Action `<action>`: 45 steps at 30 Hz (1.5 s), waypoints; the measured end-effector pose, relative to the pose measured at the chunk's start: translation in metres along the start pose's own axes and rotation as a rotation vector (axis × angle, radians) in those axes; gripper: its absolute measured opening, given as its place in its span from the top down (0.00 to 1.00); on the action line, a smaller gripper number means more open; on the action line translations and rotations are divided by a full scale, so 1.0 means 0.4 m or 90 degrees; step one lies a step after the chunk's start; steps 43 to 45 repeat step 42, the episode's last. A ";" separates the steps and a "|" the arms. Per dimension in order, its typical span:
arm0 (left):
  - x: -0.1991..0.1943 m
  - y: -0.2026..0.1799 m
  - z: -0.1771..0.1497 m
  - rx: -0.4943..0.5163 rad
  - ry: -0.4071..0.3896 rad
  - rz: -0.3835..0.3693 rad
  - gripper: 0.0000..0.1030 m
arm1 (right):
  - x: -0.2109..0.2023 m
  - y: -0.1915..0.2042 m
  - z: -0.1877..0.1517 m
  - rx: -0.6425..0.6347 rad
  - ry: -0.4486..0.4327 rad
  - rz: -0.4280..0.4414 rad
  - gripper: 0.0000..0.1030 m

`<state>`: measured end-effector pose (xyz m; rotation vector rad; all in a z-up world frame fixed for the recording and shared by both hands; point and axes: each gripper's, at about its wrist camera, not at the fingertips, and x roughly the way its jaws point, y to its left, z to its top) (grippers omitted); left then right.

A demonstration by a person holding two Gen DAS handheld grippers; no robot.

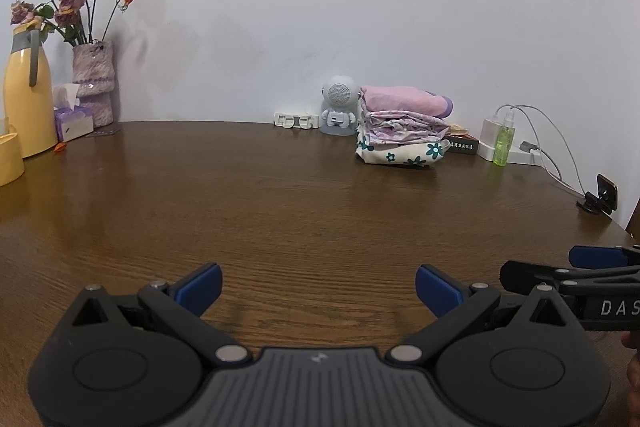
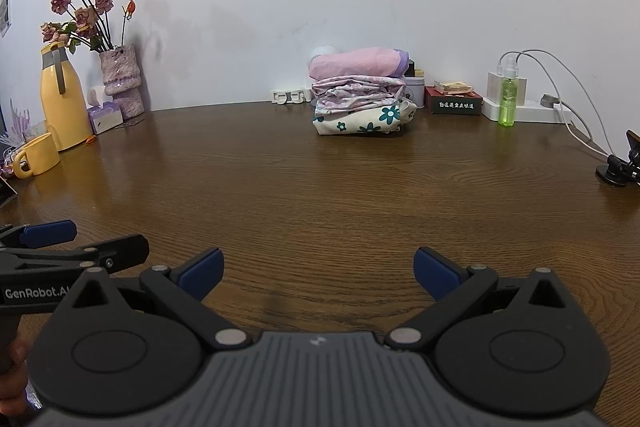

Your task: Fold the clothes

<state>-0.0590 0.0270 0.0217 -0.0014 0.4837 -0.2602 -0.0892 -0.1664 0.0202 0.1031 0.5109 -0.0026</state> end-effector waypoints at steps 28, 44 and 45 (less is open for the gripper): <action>-0.002 -0.004 -0.001 0.003 -0.002 -0.004 0.00 | 0.002 -0.001 0.000 -0.003 0.003 0.008 0.00; -0.007 -0.003 -0.004 0.000 -0.012 -0.005 0.00 | 0.003 0.001 -0.001 -0.004 0.007 0.010 0.00; -0.007 -0.003 -0.004 0.000 -0.012 -0.005 0.00 | 0.003 0.001 -0.001 -0.004 0.007 0.010 0.00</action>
